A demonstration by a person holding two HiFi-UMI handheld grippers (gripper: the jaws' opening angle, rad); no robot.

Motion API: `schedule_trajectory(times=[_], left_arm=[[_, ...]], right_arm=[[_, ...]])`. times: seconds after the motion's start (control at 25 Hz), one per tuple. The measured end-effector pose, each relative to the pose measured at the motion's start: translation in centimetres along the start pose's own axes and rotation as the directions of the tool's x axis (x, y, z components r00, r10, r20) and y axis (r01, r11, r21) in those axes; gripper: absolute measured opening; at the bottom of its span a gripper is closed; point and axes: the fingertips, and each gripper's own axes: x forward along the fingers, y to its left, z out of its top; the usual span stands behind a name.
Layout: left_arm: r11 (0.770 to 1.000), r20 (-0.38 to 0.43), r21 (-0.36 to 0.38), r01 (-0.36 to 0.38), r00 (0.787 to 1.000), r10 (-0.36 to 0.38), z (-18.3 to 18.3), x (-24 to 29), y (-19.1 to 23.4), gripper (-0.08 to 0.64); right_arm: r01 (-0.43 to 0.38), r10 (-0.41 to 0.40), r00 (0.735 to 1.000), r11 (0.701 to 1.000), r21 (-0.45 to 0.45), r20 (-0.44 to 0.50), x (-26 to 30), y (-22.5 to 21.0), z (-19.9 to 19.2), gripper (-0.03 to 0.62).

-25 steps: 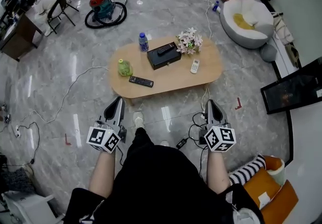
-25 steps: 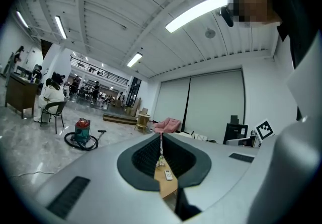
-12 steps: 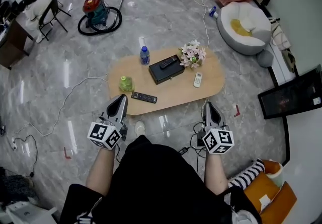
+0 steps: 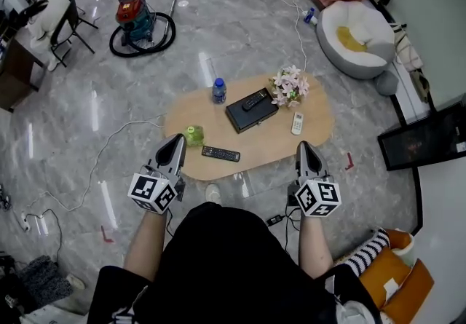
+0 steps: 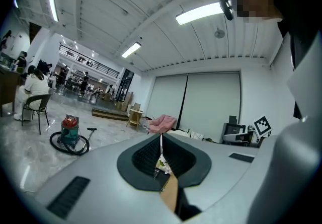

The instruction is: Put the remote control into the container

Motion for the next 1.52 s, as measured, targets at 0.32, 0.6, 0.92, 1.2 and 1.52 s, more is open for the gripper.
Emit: schedule_trajectory(times=[0.32, 0.6, 0.92, 1.2, 1.52], left_arm=[[1.000, -0.011, -0.013, 0.011, 1.000, -0.011, 0.1, 1.7, 4.8, 0.017], [0.999, -0.053, -0.008, -0.037, 0.998, 0.036, -1.2, 2.6, 7.7, 0.017], [0.991, -0.098, -0.056, -0.119, 0.989, 0.114, -2.8, 3.6, 9.8, 0.017], [0.991, -0.164, -0.051, -0.126, 0.980, 0.117, -4.6, 6.7, 9.4, 0.017], [0.998, -0.219, -0.063, -0.028, 0.976, 0.013, -8.6, 14.4, 6.5, 0.017]], right_arm=[[-0.016, 0.015, 0.999, 0.999, -0.035, -0.045, 3.8, 3.5, -1.2, 0.009], [-0.055, 0.054, 0.995, 0.998, -0.010, -0.089, 6.5, 4.6, -3.0, 0.009], [-0.125, 0.123, 0.981, 0.992, -0.008, -0.150, 11.8, 4.6, -3.4, 0.009], [-0.165, 0.163, 0.971, 0.986, 0.003, -0.174, 14.0, 3.0, -4.1, 0.009], [-0.159, 0.146, 0.955, 0.987, -0.031, -0.259, 15.9, -0.6, -7.4, 0.009]])
